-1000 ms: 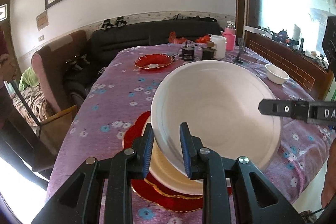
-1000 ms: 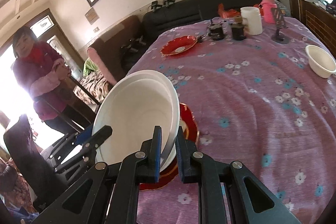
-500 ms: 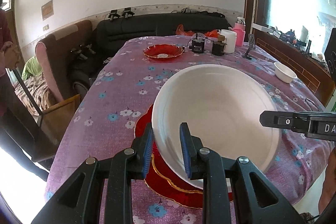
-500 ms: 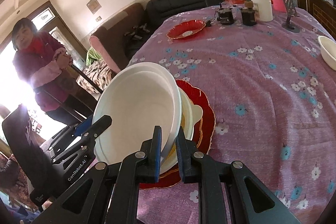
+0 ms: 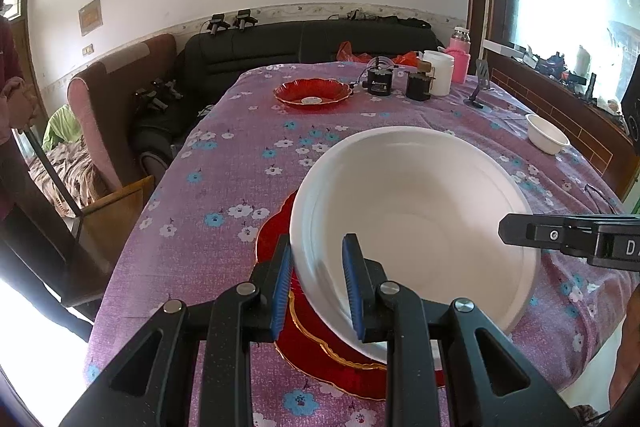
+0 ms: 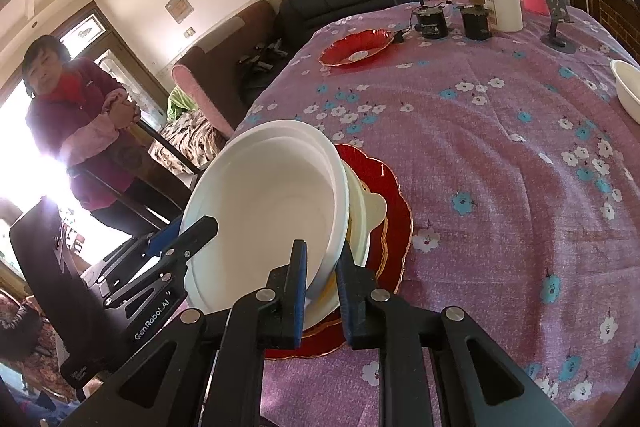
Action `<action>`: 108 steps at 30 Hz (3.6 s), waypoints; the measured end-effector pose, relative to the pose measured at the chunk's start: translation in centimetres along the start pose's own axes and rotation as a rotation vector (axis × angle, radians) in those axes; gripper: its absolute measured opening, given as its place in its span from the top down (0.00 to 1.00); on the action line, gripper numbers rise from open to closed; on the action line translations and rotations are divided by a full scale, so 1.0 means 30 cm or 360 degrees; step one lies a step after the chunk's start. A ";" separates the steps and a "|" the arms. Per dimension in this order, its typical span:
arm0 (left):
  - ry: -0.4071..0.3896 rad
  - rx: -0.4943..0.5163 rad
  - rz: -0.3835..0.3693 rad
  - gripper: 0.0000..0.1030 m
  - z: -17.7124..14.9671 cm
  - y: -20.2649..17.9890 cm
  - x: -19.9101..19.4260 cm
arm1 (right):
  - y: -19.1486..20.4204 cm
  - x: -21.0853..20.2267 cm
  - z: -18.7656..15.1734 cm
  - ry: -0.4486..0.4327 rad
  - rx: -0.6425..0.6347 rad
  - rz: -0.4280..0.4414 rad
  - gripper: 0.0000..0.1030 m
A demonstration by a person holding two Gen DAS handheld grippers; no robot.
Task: Organize plates and bowls
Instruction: 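Lower the large white bowl onto the cream bowl and open the left gripper, then reach the left gripper to the small white bowl and grasp its rim, then lift the small white bowl and carry it toward the plate stack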
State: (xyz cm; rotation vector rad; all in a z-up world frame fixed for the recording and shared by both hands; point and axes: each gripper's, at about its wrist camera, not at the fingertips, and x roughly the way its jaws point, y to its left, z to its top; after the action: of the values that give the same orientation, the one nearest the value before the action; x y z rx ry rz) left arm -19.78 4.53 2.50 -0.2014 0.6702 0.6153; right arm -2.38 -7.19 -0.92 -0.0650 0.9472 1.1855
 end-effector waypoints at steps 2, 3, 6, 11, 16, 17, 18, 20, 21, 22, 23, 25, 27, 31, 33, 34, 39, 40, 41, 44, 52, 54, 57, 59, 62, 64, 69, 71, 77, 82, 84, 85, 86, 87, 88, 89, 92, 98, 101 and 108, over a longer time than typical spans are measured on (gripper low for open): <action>-0.0003 0.0001 0.0002 0.78 -0.002 0.001 -0.002 | -0.001 -0.002 -0.001 0.0003 0.0002 0.0010 0.82; -0.0003 0.0002 0.0001 0.78 -0.003 0.001 -0.002 | 0.000 -0.005 -0.002 0.0000 0.0002 0.0011 0.82; -0.0007 0.0005 0.0003 0.78 -0.005 0.000 -0.008 | 0.002 -0.010 -0.003 -0.0002 0.0001 0.0014 0.82; -0.0026 0.0002 0.0014 0.77 0.000 0.004 -0.024 | 0.000 -0.026 -0.006 -0.0017 0.0003 0.0020 0.80; -0.0033 0.0003 0.0028 0.76 0.005 0.001 -0.036 | 0.000 -0.039 -0.009 -0.0025 0.0005 0.0027 0.77; -0.0037 0.0003 0.0030 0.76 0.007 0.001 -0.041 | -0.002 -0.044 -0.011 -0.0028 0.0007 0.0030 0.77; -0.0042 0.0002 0.0032 0.76 0.010 0.001 -0.046 | -0.006 -0.052 -0.013 -0.0034 0.0012 0.0032 0.77; -0.0055 0.0005 0.0039 0.76 0.014 0.000 -0.059 | -0.016 -0.069 -0.016 -0.0050 0.0021 0.0035 0.77; -0.0058 0.0005 0.0041 0.76 0.017 -0.001 -0.063 | -0.024 -0.081 -0.016 -0.0064 0.0031 0.0036 0.77; -0.0061 0.0003 0.0038 0.76 0.019 -0.003 -0.068 | -0.031 -0.094 -0.016 -0.0080 0.0039 0.0039 0.77; -0.0064 0.0004 0.0033 0.76 0.023 -0.008 -0.075 | -0.037 -0.109 -0.017 -0.0095 0.0043 0.0040 0.77; -0.0072 0.0019 0.0028 0.76 0.031 -0.024 -0.086 | -0.049 -0.133 -0.019 -0.0122 0.0053 0.0039 0.77; -0.0079 0.0036 0.0000 0.76 0.041 -0.046 -0.102 | -0.071 -0.161 -0.022 -0.0151 0.0071 0.0036 0.77; -0.0109 0.0108 -0.0045 0.76 0.071 -0.120 -0.138 | -0.131 -0.213 -0.032 -0.0204 0.0131 0.0023 0.77; -0.0108 0.0154 -0.0101 0.73 0.088 -0.173 -0.153 | -0.182 -0.248 -0.036 -0.0239 0.0170 0.0009 0.77; -0.0099 0.0172 -0.0140 0.72 0.099 -0.199 -0.155 | -0.202 -0.261 -0.037 -0.0252 0.0186 0.0003 0.77; -0.0026 0.0280 -0.0353 0.71 0.145 -0.383 -0.142 | -0.365 -0.368 -0.050 -0.0353 0.0325 -0.0055 0.77; 0.0012 0.0290 -0.0407 0.71 0.154 -0.419 -0.128 | -0.400 -0.395 -0.054 -0.0378 0.0351 -0.0072 0.77; 0.0056 0.0298 -0.0471 0.71 0.164 -0.465 -0.111 | -0.429 -0.419 -0.058 -0.0401 0.0372 -0.0087 0.77; 0.0189 0.0321 -0.0616 0.71 0.191 -0.596 -0.057 | -0.545 -0.508 -0.063 -0.0478 0.0453 -0.0171 0.76; 0.0342 0.0354 -0.0681 0.71 0.321 -0.878 0.132 | -0.800 -0.689 0.026 -0.0612 0.0589 -0.0353 0.70; 0.0374 0.0369 -0.0624 0.71 0.370 -0.934 0.201 | -0.877 -0.712 0.078 -0.0627 0.0621 -0.0416 0.66; 0.0458 0.0319 -0.0661 0.71 0.441 -1.003 0.312 | -0.993 -0.712 0.150 -0.0629 0.0686 -0.0456 0.66; 0.0511 0.0268 -0.0668 0.71 0.483 -1.027 0.382 | -1.075 -0.694 0.182 -0.0623 0.0760 -0.0473 0.66; 0.0563 0.0235 -0.0659 0.70 0.543 -1.076 0.494 | -1.202 -0.625 0.241 -0.0576 0.0879 -0.0485 0.66; 0.0598 0.0195 -0.0672 0.70 0.571 -1.103 0.563 | -1.272 -0.580 0.268 -0.0543 0.0946 -0.0473 0.66; 0.0660 0.0066 -0.0744 0.69 0.630 -1.161 0.717 | -1.371 -0.509 0.290 -0.0547 0.1046 -0.0500 0.66; 0.0654 0.0071 -0.0749 0.67 0.650 -1.204 0.768 | -1.391 -0.490 0.295 -0.0540 0.1062 -0.0492 0.66; 0.0658 0.0064 -0.0773 0.66 0.668 -1.303 0.892 | -1.438 -0.424 0.307 -0.0481 0.1074 -0.0511 0.66; 0.0701 0.0084 -0.0725 0.70 0.639 -1.372 0.981 | -1.452 -0.389 0.309 -0.0456 0.1057 -0.0518 0.85; 0.0747 0.0073 -0.0683 0.90 0.618 -1.380 1.009 | -1.447 -0.390 0.306 -0.0461 0.1049 -0.0544 0.87; 0.0745 0.0055 -0.0691 0.90 0.617 -1.372 1.010 | -1.445 -0.393 0.308 -0.0470 0.1040 -0.0535 0.88; 0.0748 0.0035 -0.0711 0.90 0.618 -1.363 1.004 | -1.446 -0.397 0.307 -0.0470 0.1040 -0.0528 0.88; 0.0748 0.0034 -0.0713 0.90 0.620 -1.356 0.999 | -1.445 -0.401 0.304 -0.0475 0.1044 -0.0521 0.88; 0.0736 0.0037 -0.0704 0.90 0.625 -1.349 0.984 | -1.440 -0.403 0.303 -0.0475 0.1045 -0.0509 0.88; 0.0721 0.0041 -0.0697 0.90 0.630 -1.342 0.970 | -1.432 -0.406 0.302 -0.0475 0.1040 -0.0501 0.88; 0.0658 0.0066 -0.0668 0.90 0.655 -1.316 0.898 | -1.378 -0.424 0.306 -0.0486 0.0999 -0.0493 0.88; 0.0566 0.0058 -0.0613 0.90 0.652 -1.223 0.721 | -1.231 -0.479 0.290 -0.0503 0.0902 -0.0436 0.88; 0.0541 0.0052 -0.0576 0.90 0.604 -1.157 0.637 | -1.136 -0.504 0.261 -0.0511 0.0831 -0.0424 0.88; 0.0521 -0.0001 -0.0596 0.90 0.428 -0.955 0.434 | -0.889 -0.510 0.100 -0.0468 0.0648 -0.0362 0.87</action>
State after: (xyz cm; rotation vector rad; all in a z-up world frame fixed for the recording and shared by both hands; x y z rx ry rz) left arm 11.89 -7.77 3.64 -0.4232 0.9204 0.2226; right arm 20.04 -28.44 -0.20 0.3128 0.8766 0.7513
